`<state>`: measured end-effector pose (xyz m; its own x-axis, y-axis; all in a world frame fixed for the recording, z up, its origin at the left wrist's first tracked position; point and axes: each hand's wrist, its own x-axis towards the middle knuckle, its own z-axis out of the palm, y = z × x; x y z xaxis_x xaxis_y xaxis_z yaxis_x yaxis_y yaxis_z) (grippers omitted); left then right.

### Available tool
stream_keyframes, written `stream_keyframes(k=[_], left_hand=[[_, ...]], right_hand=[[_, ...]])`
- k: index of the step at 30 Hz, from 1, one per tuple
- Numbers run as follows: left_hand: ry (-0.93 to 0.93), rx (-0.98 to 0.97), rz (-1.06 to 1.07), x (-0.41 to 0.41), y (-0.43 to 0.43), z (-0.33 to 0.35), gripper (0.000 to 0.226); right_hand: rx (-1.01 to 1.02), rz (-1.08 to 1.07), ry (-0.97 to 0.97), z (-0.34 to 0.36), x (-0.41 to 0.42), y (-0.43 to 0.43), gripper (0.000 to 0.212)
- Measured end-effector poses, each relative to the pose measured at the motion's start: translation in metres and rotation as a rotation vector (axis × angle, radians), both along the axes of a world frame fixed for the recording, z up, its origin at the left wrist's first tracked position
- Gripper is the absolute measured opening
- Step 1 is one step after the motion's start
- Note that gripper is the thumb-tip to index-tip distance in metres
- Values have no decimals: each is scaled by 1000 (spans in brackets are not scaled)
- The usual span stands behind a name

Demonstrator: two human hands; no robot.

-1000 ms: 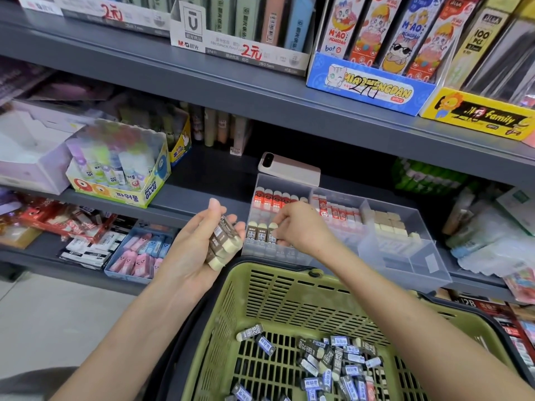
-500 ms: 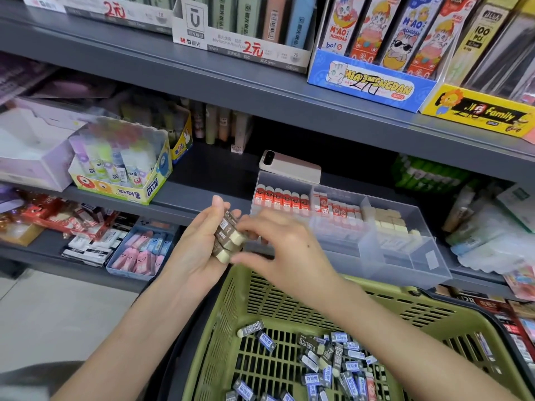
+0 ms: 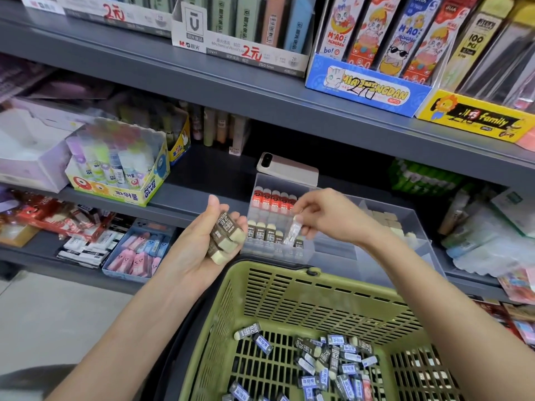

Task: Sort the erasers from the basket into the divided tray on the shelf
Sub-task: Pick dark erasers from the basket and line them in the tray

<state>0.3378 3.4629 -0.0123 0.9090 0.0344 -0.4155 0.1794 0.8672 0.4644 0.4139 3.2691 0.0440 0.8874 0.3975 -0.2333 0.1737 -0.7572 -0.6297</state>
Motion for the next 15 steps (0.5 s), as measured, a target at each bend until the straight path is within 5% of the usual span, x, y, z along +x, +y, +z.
stream_keyframes(k=[6, 15], left_hand=[[6, -22, -18, -2, -3, 1, 38], [-50, -30, -34, -6, -2, 6, 33]], right_hand=[[-147, 33, 44, -12, 4, 23, 13], [-350, 93, -342, -35, -9, 29, 31]])
